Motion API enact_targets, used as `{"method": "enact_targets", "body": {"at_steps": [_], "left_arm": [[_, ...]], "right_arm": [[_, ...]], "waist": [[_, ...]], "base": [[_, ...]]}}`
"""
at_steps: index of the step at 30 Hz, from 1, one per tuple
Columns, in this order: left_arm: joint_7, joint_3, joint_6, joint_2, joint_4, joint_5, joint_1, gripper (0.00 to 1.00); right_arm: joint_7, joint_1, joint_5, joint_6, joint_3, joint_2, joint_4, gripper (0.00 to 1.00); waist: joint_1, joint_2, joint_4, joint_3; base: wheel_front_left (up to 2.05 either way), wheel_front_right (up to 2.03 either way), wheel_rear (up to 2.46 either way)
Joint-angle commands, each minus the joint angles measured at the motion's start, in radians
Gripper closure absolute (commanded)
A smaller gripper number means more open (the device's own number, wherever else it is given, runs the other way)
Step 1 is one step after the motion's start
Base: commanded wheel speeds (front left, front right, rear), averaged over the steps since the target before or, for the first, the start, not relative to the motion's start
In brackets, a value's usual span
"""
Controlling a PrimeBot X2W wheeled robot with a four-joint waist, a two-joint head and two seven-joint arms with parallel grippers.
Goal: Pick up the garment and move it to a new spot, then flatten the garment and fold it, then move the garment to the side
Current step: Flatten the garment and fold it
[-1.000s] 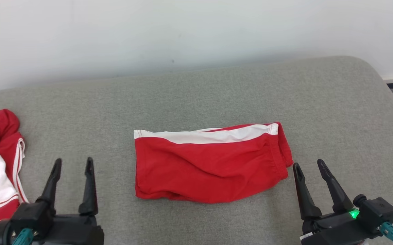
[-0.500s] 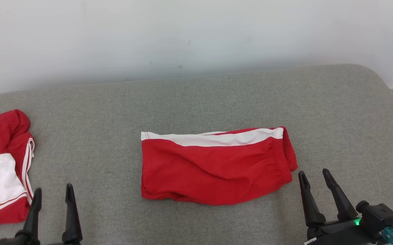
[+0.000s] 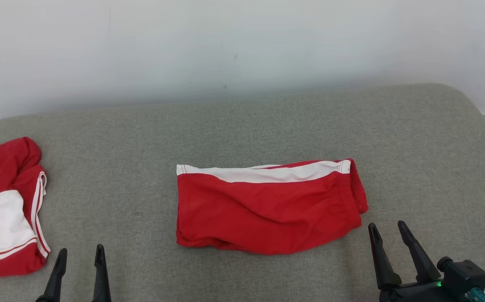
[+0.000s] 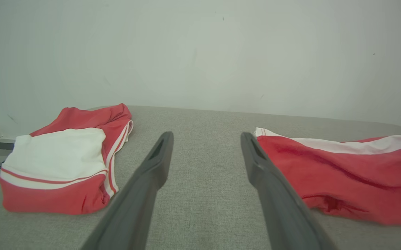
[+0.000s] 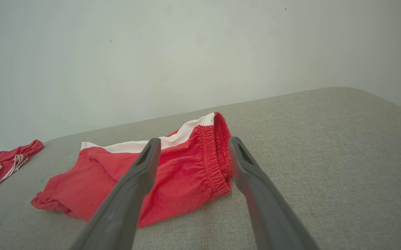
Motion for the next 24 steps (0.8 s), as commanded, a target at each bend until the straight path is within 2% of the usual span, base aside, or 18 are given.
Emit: {"method": "enact_targets", "body": {"at_steps": [1,9,15,23,24], "left_arm": [[-0.001,0.012,-0.009,-0.006,0.006,0.011,-0.007,0.00],[-0.001,0.025,-0.030,-0.027,0.001,0.041,-0.041,0.00],[-0.001,0.006,-0.045,-0.035,0.009,0.046,-0.080,0.00],[-0.001,-0.036,-0.059,-0.040,0.028,0.053,-0.130,0.00],[-0.001,-0.036,-0.059,-0.040,0.028,0.053,-0.130,0.00]], "right_arm": [[0.000,0.010,-0.009,-0.002,-0.003,0.000,0.004,0.00],[0.000,-0.072,-0.023,-0.002,0.013,-0.046,0.059,0.00],[0.016,-0.219,-0.024,-0.002,0.046,-0.087,0.195,0.00],[0.029,-0.395,-0.019,-0.002,0.079,-0.122,0.455,0.00],[0.029,-0.395,-0.019,-0.002,0.079,-0.122,0.455,0.00]], "waist": [[0.0000,0.0000,-0.001,-0.003],[0.0000,0.0000,0.003,0.018],[0.0000,0.0000,0.039,0.047],[0.0000,0.0000,0.110,0.094],[0.0000,0.0000,0.110,0.094]], "base": [[0.00,0.00,0.00],[0.00,0.00,0.00],[0.00,0.00,0.00],[0.00,0.00,0.00],[0.00,0.00,0.00]]}}
